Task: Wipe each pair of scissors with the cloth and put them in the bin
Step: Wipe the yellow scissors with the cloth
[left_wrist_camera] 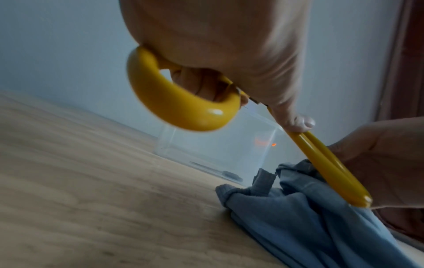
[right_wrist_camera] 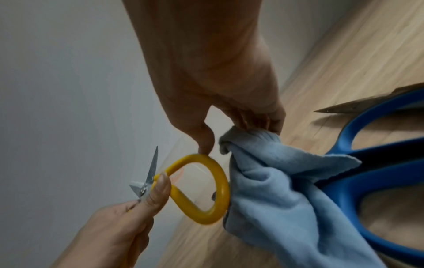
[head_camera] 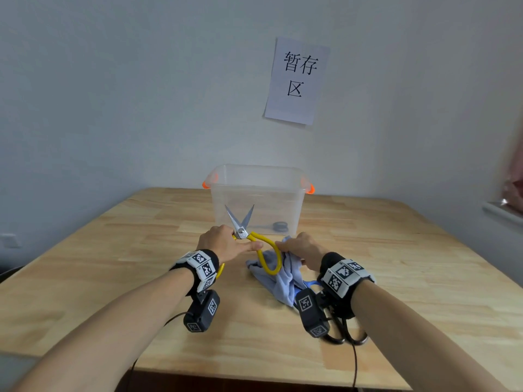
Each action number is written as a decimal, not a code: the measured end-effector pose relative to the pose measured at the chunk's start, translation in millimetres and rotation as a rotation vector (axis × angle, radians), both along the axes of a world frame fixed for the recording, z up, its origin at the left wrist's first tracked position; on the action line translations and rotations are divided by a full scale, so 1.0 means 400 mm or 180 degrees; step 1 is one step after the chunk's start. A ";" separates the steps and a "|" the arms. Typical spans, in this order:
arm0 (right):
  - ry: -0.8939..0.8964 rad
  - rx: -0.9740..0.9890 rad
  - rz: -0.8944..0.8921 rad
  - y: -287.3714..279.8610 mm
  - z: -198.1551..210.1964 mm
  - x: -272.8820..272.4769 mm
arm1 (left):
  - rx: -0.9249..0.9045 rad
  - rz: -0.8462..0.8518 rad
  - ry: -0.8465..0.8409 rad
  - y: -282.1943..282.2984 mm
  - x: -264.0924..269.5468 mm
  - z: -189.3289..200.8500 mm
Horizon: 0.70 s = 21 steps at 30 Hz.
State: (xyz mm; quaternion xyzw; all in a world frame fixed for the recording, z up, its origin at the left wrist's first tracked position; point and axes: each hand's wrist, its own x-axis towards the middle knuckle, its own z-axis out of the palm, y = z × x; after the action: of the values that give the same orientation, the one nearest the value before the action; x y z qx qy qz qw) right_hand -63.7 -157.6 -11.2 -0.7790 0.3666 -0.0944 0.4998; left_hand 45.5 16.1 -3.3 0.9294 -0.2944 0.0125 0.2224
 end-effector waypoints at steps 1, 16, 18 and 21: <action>0.0023 -0.0039 0.0054 -0.005 -0.001 -0.005 | 0.0081 -0.0005 -0.0034 0.004 -0.002 0.001; -0.0797 -0.0471 -0.0443 -0.006 0.047 -0.025 | 0.0392 -0.0267 -0.0291 0.023 -0.020 0.022; -0.1050 -0.0295 -0.0620 0.005 0.047 -0.011 | 0.0403 -0.0349 -0.0348 0.015 -0.025 0.029; -0.1362 0.0176 -0.0705 0.032 0.045 0.019 | 0.0477 -0.0447 -0.0388 0.000 -0.034 0.036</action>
State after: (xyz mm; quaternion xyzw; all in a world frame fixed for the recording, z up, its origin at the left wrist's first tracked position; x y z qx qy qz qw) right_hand -56.0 -144.8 6.9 -0.6823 0.3379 -0.3015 0.5739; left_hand 32.1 16.3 11.1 0.9180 -0.3719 0.0312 0.1343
